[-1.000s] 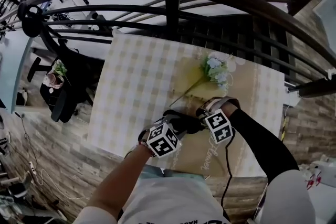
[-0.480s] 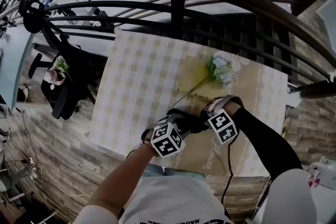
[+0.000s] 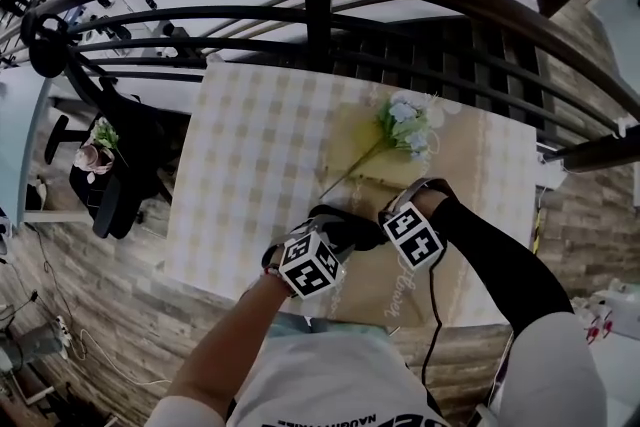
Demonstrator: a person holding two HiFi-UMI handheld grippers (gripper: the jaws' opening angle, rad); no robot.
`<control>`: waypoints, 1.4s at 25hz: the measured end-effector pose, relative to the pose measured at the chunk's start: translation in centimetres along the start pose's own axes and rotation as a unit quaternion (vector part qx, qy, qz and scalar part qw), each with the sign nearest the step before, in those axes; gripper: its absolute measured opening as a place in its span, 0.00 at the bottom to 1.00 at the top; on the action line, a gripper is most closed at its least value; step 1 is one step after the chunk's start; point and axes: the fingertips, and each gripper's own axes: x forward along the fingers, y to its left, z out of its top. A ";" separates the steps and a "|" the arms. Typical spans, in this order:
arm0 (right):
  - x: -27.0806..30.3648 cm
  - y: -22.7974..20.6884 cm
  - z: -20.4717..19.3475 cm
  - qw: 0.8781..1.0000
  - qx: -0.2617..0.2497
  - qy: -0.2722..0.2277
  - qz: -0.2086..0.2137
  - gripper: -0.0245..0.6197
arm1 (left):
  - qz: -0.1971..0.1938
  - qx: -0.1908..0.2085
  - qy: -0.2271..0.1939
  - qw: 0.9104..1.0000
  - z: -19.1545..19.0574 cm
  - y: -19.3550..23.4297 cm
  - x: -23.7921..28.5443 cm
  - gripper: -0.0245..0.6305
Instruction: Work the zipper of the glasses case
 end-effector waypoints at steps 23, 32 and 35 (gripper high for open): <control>0.4 -0.4 0.6 0.942 0.295 -0.145 -0.067 0.18 | 0.005 0.001 -0.003 1.000 0.0 0.1 0.0 0.30; -0.2 0.2 0.5 0.967 0.233 -0.060 -0.086 0.08 | 0.014 0.004 -0.003 1.000 0.0 0.1 0.0 0.30; 0.1 0.6 1.1 0.961 0.256 -0.072 -0.080 0.08 | 0.014 0.004 -0.002 1.000 -0.1 0.2 0.1 0.30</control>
